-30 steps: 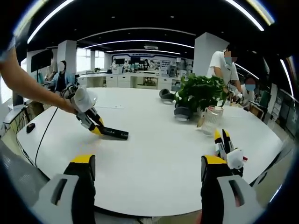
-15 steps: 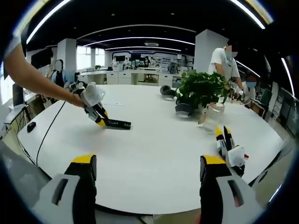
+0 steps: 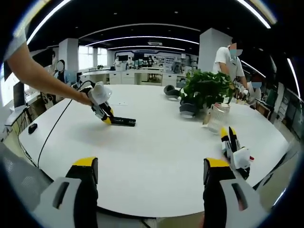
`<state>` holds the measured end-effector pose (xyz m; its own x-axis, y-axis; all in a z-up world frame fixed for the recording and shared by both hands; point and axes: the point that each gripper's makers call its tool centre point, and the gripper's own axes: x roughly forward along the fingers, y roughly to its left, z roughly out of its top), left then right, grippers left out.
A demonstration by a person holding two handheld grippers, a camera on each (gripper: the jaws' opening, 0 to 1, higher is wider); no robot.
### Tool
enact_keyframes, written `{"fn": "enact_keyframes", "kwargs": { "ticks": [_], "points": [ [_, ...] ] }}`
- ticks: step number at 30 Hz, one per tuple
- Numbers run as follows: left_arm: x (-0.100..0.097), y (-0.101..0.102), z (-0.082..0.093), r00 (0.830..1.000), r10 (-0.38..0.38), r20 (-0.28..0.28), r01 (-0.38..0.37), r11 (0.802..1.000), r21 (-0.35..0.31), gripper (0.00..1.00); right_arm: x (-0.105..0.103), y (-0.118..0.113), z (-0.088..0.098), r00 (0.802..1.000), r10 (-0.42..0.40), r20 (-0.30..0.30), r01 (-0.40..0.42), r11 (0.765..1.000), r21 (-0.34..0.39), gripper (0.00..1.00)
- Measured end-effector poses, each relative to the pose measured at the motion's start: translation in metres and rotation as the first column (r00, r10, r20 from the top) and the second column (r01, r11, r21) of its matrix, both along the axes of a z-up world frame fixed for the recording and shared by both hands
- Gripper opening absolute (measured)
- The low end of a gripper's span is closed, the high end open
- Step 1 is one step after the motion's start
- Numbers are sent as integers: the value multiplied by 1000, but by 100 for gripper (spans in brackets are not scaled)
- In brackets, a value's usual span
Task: Press the specified remote control buttons in sequence, fully releasing each button before pressing the next.
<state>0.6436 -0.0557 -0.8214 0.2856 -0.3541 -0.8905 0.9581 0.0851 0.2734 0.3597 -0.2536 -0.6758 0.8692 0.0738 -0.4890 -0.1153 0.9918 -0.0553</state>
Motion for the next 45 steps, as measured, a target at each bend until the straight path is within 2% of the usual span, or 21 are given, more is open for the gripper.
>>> {"fn": "enact_keyframes", "kwargs": {
  "ticks": [6, 14, 20, 21, 24, 27, 30, 32, 36, 39, 41, 43, 45],
  "points": [
    [3, 1, -1, 1000, -19, -11, 19, 1000, 9, 24, 0, 0, -1, 1000, -1, -3, 1, 1000, 4, 95],
    [4, 2, -1, 999, 0, -42, 0, 1000, 2, 24, 0, 2, -1, 1000, 10, -5, -10, 1000, 3, 95],
    [4, 2, -2, 1000, 15, -19, -15, 1000, -5, 26, -1, 1, -1, 1000, 6, -6, -5, 1000, 5, 95],
    [7, 3, -1, 998, 57, -5, -57, 998, -5, 28, -1, 2, -1, 1000, 7, -7, -7, 1000, 2, 95],
    [10, 3, 0, 998, 60, 12, -60, 998, -5, 35, -1, 2, -1, 1000, 8, -9, -8, 1000, 0, 96],
    [16, 7, 2, 991, 132, 11, -132, 991, -35, 42, -1, 1, -1, 1000, 4, -5, -4, 1000, 0, 96],
    [11, 10, 3, 982, 185, -34, -187, 980, -61, 55, -1, 1, 0, 1000, 4, -5, -4, 1000, -2, 97],
    [10, 11, 8, 978, 206, -35, -209, 974, -83, 66, -1, 1, 0, 1000, 4, 0, -4, 1000, 0, 97],
    [1, 11, 23, 971, 236, -39, -239, 958, -159, 82, -1, 1, 2, 1000, 0, 6, -1, 1000, 8, 98],
    [-11, 9, 32, 958, 270, -98, -286, 927, -242, 96, -1, 1, 4, 1000, 0, 20, 0, 1000, 0, 99],
    [-15, 16, 36, 958, 270, -94, -285, 927, -243, 97, -1, 1, 5, 1000, 1, 27, -1, 1000, -5, 100],
    [-19, 19, 43, 952, 290, -95, -305, 913, -271, 99, -1, 2, 6, 1000, 6, 31, -6, 1000, -5, 100],
    [-21, 22, 50, 941, 320, -109, -338, 891, -303, 100, 0, 2, 7, 999, 7, 35, -7, 1000, -4, 100]
  ]
}}
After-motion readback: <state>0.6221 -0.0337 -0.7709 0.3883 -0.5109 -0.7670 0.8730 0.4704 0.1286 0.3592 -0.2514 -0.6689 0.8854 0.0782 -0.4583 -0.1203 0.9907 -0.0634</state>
